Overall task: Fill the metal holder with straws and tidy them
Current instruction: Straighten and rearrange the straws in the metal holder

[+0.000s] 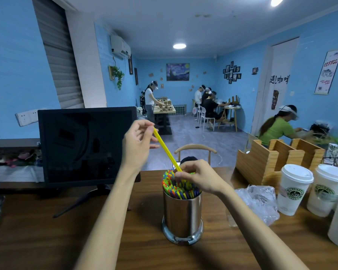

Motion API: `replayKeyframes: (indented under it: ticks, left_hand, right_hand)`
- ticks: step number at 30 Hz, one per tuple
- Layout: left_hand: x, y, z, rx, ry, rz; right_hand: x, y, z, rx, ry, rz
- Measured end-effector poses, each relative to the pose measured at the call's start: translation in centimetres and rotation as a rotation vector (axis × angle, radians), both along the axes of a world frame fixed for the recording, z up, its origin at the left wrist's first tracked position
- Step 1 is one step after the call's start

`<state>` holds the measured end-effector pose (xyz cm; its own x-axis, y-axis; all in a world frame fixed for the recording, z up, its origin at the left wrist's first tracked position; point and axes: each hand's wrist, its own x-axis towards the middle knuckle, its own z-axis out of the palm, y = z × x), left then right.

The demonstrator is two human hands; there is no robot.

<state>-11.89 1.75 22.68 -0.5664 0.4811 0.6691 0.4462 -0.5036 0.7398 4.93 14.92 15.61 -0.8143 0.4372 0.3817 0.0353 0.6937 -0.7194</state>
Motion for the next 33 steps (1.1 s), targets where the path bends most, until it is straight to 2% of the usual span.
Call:
replayKeyframes:
  ticks: [2, 6, 10, 12, 14, 16, 20, 23, 27, 29, 33]
  left_hand:
    - [-0.5, -0.3, 0.1, 0.036, -0.034, 0.017]
    - [-1.7, -0.1, -1.8, 0.015, -0.102, 0.069]
    - [-1.4, 0.7, -4.7, -0.18, -0.074, 0.012]
    - [-0.5, 1.1, -5.9, -0.302, 0.013, -0.023]
    - [0.4, 1.7, -6.9, -0.452, 0.124, -0.065]
    - [1.3, 2.1, -7.6, -0.562, 0.164, -0.115]
    - [2.0, 2.2, -7.7, -0.579, 0.254, -0.08]
    - [2.4, 1.6, -7.0, -0.628, 0.34, -0.146]
    - [3.0, 1.7, -6.7, -0.694, 0.433, -0.129]
    - [3.4, 1.8, -6.7, -0.714, 0.472, -0.113]
    - [3.7, 2.0, -7.0, -0.732, 0.49, -0.093]
  right_hand:
    - [0.3, 0.5, 0.6, -0.086, 0.102, -0.035]
    - [1.2, 1.3, 2.6, -0.39, 0.435, -0.099]
    - [2.2, 2.0, 4.9, -0.631, 0.69, -0.101]
    - [2.1, 2.4, 5.5, -0.676, 0.753, -0.072]
    - [1.7, 2.4, 5.9, -0.619, 0.741, -0.084]
    - [1.1, 2.3, 6.0, -0.452, 0.684, -0.137]
    - [0.1, 2.5, 4.2, -0.056, 0.487, -0.213]
    - [-0.1, 2.5, 2.7, 0.024, 0.435, -0.244]
    - [0.3, 2.3, 2.9, 0.018, 0.561, -0.297]
    - [0.6, 2.7, 3.5, 0.084, 0.572, -0.33]
    - [0.0, 3.0, 3.2, 0.299, 0.338, -0.346]
